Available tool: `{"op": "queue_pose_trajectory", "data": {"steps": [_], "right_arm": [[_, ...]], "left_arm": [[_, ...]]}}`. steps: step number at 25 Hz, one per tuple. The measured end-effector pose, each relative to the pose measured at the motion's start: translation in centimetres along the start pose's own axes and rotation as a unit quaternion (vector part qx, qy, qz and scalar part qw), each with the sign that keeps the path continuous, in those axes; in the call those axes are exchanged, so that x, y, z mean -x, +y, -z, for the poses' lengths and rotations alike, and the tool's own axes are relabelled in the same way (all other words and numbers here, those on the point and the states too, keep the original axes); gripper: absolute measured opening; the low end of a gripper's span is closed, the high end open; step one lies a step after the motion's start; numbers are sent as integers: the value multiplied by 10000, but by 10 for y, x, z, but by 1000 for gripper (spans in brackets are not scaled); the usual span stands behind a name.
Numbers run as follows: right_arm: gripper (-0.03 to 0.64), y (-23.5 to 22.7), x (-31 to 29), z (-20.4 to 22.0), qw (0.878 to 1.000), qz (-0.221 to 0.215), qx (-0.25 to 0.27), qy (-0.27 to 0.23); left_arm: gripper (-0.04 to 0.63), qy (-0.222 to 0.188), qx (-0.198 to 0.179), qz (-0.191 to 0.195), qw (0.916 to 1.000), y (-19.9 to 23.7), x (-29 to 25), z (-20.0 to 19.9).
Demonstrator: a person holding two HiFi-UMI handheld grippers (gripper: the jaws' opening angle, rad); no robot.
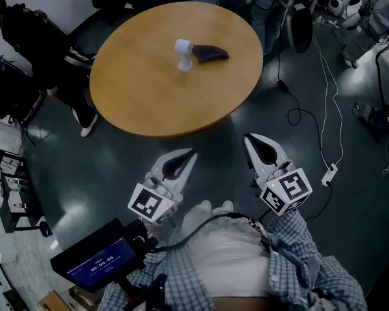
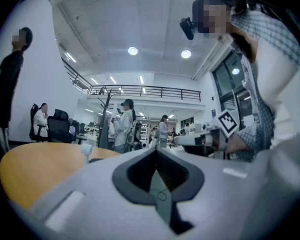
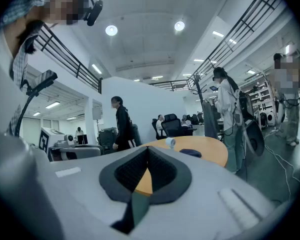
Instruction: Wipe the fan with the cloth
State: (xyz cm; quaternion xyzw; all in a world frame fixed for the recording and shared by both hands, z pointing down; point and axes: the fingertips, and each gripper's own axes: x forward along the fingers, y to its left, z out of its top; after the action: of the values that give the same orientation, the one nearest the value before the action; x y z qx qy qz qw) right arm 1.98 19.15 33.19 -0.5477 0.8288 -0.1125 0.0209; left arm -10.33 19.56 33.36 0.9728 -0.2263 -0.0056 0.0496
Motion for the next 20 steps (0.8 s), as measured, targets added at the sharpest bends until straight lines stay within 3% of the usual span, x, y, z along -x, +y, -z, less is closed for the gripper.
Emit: {"op": "queue_pose_trajectory", "data": {"steps": [3,7,20], "right_arm": [[3,2,0,0,10000,3,-3,7],[3,2,-1,-1,10000,12,78,8],[3,-12,8,-4,10000,-53,-67,-9]], "left_arm": [[2,-415,9,83,9991,-6,-3,-20],[2,-6,40,-29,10000,1,1,-4],[2,7,-31,-164,9999,-6,-9,-6]]}}
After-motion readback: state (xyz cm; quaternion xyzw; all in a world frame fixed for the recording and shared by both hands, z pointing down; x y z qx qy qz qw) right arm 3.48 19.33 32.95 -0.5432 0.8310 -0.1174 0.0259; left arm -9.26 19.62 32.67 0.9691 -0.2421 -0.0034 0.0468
